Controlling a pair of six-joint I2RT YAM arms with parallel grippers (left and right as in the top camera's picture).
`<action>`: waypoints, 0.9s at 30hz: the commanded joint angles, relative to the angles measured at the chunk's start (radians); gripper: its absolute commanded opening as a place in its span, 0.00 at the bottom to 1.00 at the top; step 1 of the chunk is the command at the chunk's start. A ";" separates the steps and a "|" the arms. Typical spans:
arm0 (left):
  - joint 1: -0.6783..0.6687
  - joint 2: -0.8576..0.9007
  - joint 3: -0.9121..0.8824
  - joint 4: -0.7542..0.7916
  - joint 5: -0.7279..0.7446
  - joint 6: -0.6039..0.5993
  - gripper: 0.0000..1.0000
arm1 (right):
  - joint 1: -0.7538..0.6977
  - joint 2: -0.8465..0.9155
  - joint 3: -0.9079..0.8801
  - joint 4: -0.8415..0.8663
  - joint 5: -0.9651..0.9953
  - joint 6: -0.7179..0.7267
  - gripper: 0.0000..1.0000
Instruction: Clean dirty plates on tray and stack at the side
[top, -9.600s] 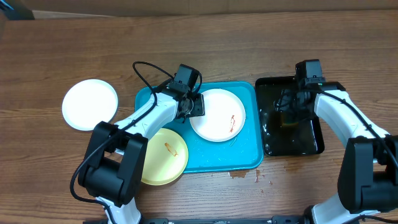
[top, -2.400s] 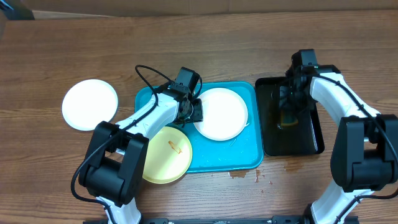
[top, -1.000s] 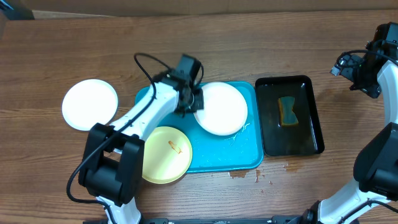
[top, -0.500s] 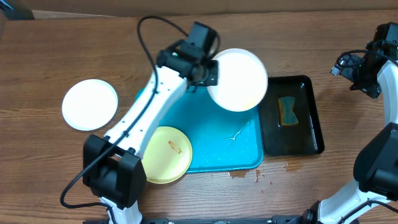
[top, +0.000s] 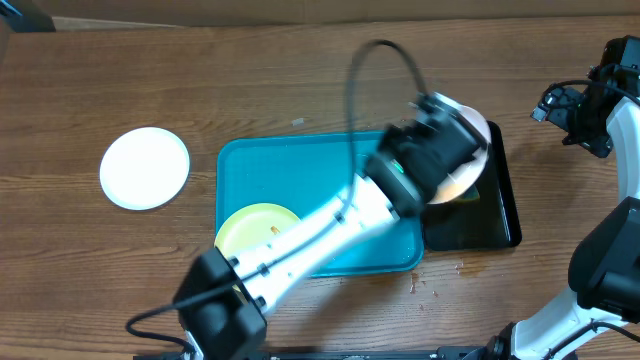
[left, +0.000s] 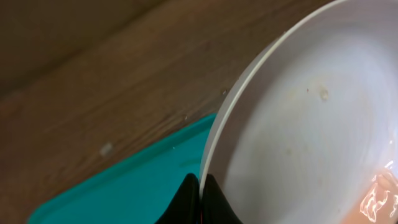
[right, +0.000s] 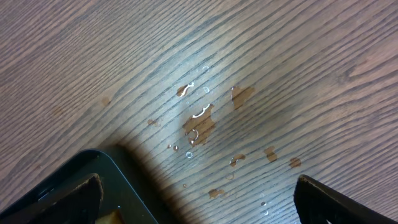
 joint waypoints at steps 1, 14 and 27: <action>-0.094 -0.011 0.024 0.055 -0.370 0.138 0.04 | -0.003 -0.024 0.011 0.002 0.007 0.004 1.00; -0.206 -0.011 0.023 0.354 -0.573 0.485 0.04 | -0.003 -0.024 0.011 0.002 0.007 0.004 1.00; -0.129 -0.011 0.023 0.214 -0.219 0.263 0.04 | -0.003 -0.024 0.011 0.002 0.007 0.004 1.00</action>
